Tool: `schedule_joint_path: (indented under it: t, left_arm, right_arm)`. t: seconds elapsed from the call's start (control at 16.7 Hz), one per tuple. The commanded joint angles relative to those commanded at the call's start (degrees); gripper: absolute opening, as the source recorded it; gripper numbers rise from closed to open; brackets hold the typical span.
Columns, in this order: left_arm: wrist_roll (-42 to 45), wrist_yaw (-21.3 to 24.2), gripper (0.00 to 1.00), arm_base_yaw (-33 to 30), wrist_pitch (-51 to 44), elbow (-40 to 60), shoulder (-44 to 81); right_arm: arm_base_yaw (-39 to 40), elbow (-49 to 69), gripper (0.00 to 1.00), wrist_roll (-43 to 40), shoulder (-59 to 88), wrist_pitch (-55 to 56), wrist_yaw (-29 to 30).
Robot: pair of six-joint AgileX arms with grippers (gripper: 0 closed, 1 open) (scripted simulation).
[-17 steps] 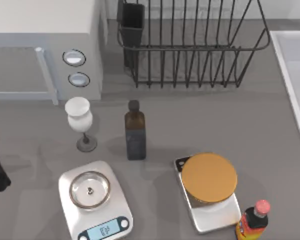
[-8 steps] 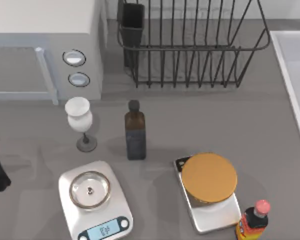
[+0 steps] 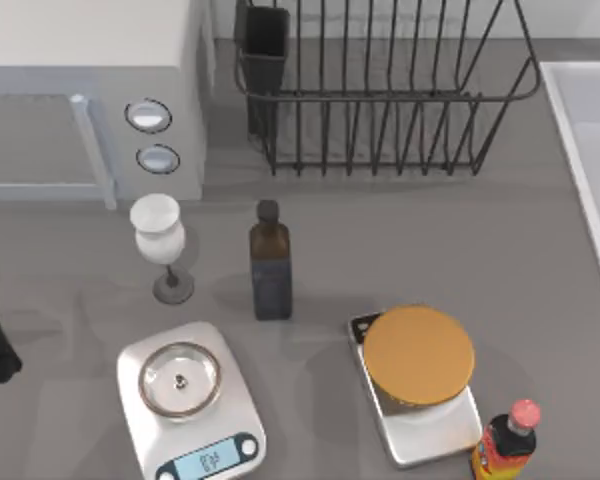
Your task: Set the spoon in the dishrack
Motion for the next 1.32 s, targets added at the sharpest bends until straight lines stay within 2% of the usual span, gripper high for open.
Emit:
schedule_joint_path:
  t: [0.3,0.36,0.78,0.84,1.14,1.32]
  left_arm:
    - [0.0,0.0,1.0,0.0,0.0,0.0,0.0]
    - [0.0,0.0,1.0,0.0,0.0,0.0,0.0]
    - [0.0,0.0,1.0,0.0,0.0,0.0,0.0]
    - [0.0,0.0,1.0,0.0,0.0,0.0,0.0]
    - [0.0,0.0,1.0,0.0,0.0,0.0,0.0]
    - [0.0,0.0,1.0,0.0,0.0,0.0,0.0]
  right_arm:
    - [0.0,0.0,0.02,0.0,0.0,0.0,0.0]
    - [0.0,0.0,0.0,0.0,0.0,0.0,0.0]
    - [0.0,0.0,0.0,0.0,0.0,0.0,0.0]
    - [0.09,1.85,0.0,1.39,-3.91,-5.2,-0.81]
    - [-0.43,8.11,0.0,0.88,-4.61,-11.82,-0.86]
    - [-0.65,16.63,0.0,0.5,-6.31,-22.95,-0.91]
